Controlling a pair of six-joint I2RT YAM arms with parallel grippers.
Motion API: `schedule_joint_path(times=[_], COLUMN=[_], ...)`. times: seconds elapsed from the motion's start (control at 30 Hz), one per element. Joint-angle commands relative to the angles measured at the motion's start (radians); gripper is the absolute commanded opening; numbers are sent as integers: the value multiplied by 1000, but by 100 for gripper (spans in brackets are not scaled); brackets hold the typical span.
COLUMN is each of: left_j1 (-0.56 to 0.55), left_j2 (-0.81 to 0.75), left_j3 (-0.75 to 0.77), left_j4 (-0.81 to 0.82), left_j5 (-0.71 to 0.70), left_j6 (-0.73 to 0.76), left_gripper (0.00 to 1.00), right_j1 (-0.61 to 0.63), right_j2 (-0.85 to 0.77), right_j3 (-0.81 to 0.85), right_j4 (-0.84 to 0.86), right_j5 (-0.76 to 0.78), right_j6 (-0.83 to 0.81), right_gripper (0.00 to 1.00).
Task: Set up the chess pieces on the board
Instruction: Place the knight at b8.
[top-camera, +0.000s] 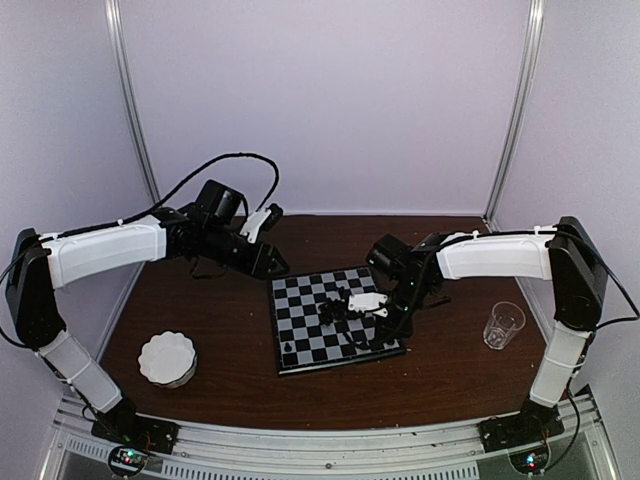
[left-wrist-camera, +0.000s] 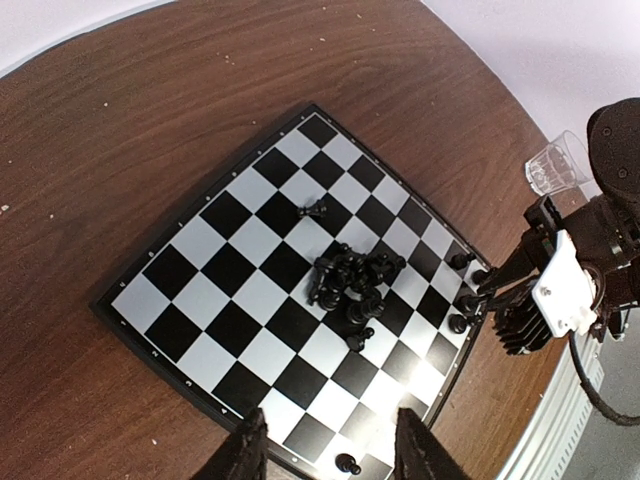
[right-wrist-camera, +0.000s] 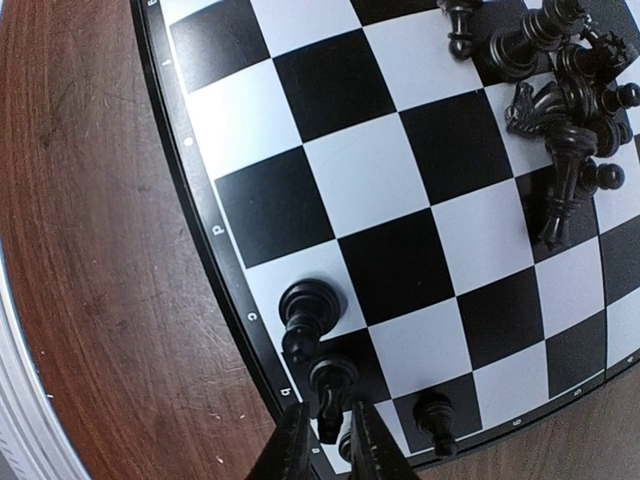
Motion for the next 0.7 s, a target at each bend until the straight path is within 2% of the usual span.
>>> schedule_joint_path(times=[0.0, 0.27, 0.5, 0.67], left_j1=[7, 7, 7, 7], left_j2=[-1, 2, 8, 5], left_j3=[29, 25, 17, 16], left_j4=[8, 17, 32, 32], left_j5=[13, 22, 35, 36], left_j6=[7, 5, -3, -2], left_gripper=[44, 44, 43, 43], right_j1=[-4, -34, -109, -110], right_j2=[-22, -129, -7, 93], right_j3=[33, 125, 237, 286], right_j4=[-34, -107, -65, -38], right_j5=[-9, -92, -88, -100], right_j6=[5, 27, 76, 70], right_gripper=[18, 25, 21, 23])
